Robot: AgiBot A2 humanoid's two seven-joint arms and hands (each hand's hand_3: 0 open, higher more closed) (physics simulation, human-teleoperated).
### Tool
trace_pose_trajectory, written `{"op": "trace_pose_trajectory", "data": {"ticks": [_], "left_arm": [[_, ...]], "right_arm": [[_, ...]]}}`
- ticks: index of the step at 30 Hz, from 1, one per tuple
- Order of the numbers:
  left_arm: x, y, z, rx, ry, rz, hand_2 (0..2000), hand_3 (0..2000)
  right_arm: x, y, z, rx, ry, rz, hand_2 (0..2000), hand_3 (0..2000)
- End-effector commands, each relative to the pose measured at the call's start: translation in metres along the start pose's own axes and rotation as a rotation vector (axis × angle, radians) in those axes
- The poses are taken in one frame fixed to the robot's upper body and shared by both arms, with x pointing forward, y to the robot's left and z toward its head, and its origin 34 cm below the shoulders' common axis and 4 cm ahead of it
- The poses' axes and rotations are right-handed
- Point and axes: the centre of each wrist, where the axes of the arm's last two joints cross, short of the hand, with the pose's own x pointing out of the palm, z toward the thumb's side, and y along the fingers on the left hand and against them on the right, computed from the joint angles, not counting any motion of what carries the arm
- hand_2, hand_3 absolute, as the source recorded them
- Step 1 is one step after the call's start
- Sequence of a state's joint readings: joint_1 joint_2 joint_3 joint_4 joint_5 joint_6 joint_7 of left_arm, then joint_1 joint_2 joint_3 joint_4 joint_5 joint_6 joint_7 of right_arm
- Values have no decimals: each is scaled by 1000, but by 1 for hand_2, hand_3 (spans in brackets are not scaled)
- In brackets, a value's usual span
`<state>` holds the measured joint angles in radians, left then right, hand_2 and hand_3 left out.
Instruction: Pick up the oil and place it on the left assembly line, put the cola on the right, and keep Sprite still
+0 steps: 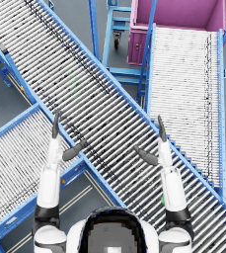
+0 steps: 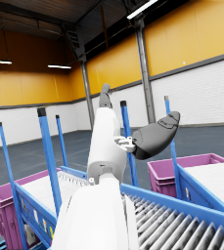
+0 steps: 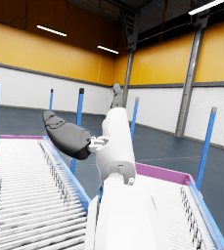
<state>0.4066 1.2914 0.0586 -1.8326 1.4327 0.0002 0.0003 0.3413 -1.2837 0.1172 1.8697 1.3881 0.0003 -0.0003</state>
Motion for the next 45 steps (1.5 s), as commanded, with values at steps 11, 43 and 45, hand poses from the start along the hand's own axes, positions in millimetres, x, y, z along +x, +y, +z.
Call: {"op": "trace_pose_trajectory", "data": {"ticks": [11,43,45], "left_arm": [[-41,23,34,147,114,165,0,0],[-37,18,23,107,90,171,0,0],[-37,18,22,102,88,171,0,0]], "right_arm": [[-59,-17,51,-209,153,-238,0,0],[-69,-1,29,-117,136,-307,0,0],[-68,0,29,-114,134,-307,0,0]]}}
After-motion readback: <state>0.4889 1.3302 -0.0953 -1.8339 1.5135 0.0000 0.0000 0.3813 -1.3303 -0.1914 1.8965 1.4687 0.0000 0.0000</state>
